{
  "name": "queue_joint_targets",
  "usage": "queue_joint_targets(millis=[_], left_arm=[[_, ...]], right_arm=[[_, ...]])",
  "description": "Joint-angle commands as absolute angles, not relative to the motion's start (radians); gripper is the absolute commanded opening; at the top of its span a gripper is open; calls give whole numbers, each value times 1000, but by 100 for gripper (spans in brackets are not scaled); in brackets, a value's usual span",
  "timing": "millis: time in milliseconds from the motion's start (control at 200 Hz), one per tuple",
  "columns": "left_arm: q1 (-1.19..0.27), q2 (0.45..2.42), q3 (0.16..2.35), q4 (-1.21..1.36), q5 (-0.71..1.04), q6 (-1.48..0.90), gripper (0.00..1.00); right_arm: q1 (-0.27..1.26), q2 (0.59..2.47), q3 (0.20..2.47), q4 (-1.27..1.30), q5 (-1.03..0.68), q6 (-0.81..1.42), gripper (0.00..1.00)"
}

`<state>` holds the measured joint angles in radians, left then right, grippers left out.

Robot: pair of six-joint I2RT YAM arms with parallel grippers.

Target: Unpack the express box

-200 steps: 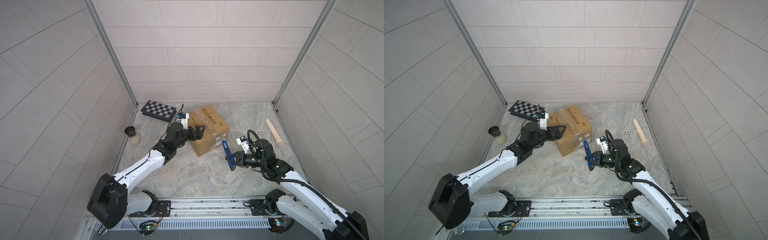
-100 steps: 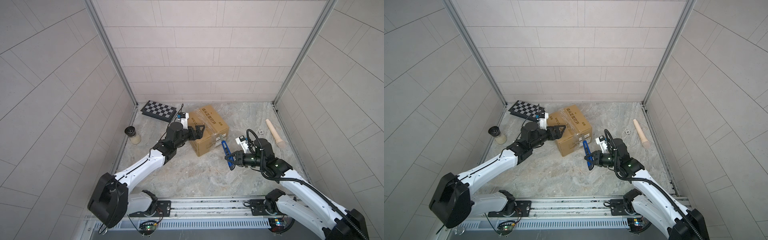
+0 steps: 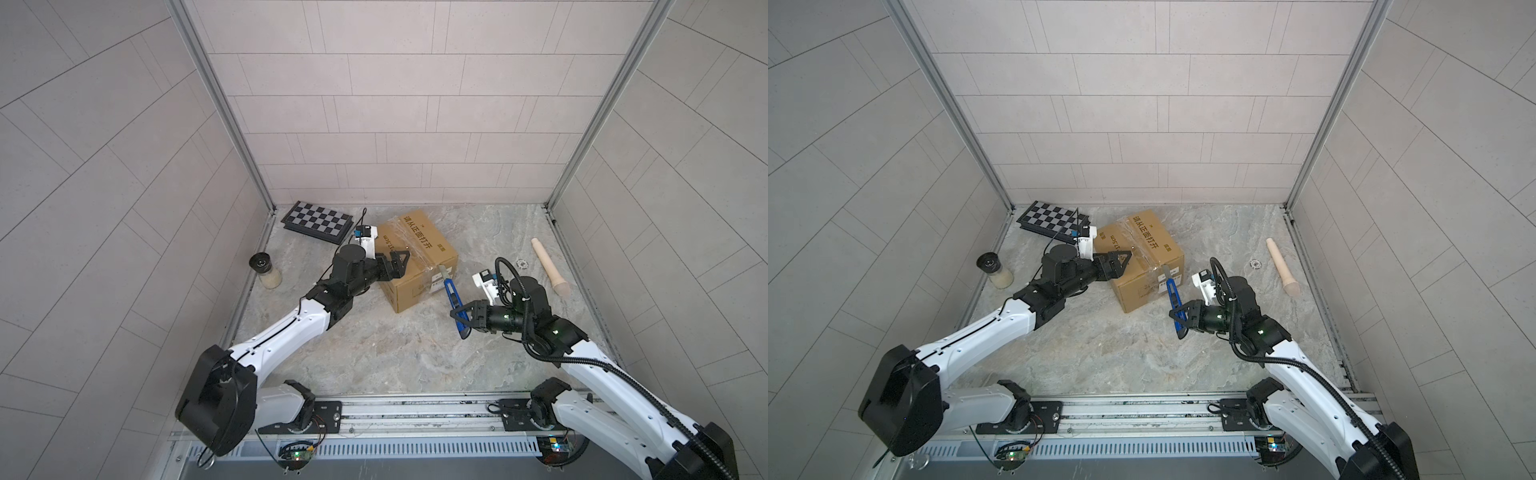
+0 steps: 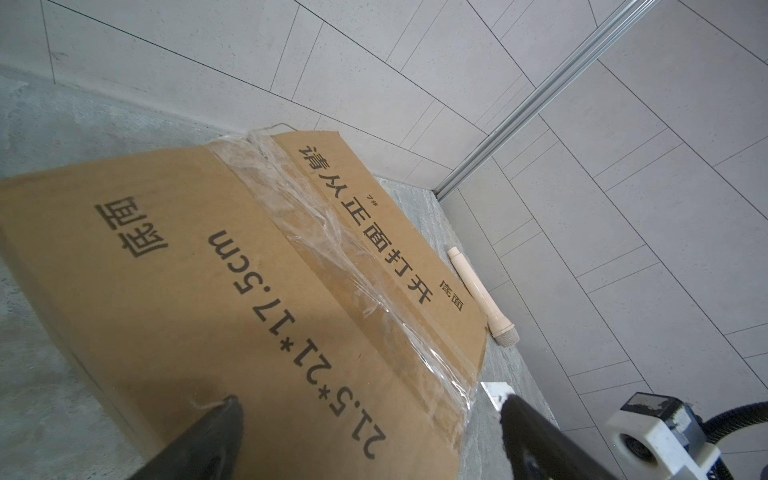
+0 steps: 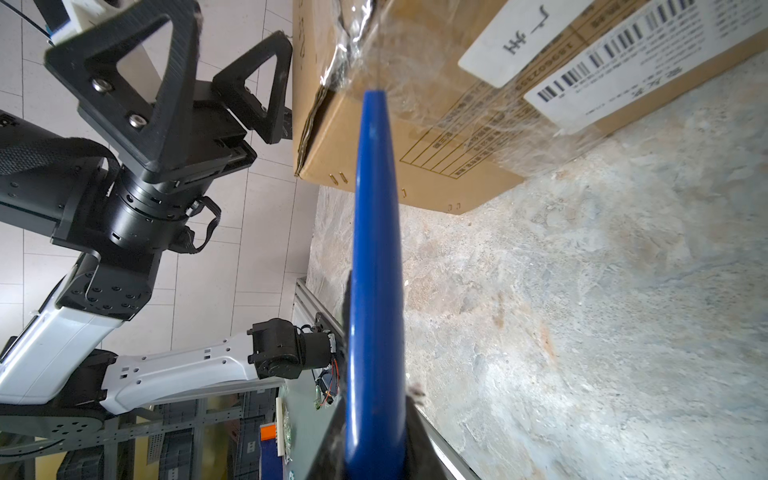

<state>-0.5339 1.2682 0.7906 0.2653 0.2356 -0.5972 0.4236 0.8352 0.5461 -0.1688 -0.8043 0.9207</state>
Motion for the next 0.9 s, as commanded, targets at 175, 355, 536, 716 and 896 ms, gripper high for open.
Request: queue_joint_targets(millis=[175, 355, 536, 716, 896], left_arm=[[-528, 1273, 776, 299, 245, -601, 100], [-526, 1275, 776, 299, 246, -601, 100], [-527, 1274, 775, 299, 246, -601, 100], [-526, 1278, 776, 301, 247, -602, 100], [-525, 1279, 779, 301, 252, -603, 100]], right_arm=[[428, 833, 551, -133, -792, 929, 0], [428, 833, 546, -129, -787, 932, 0], [427, 818, 540, -137, -786, 936, 0], [427, 797, 528, -145, -776, 942, 0], [427, 804, 520, -123, -778, 952, 0]])
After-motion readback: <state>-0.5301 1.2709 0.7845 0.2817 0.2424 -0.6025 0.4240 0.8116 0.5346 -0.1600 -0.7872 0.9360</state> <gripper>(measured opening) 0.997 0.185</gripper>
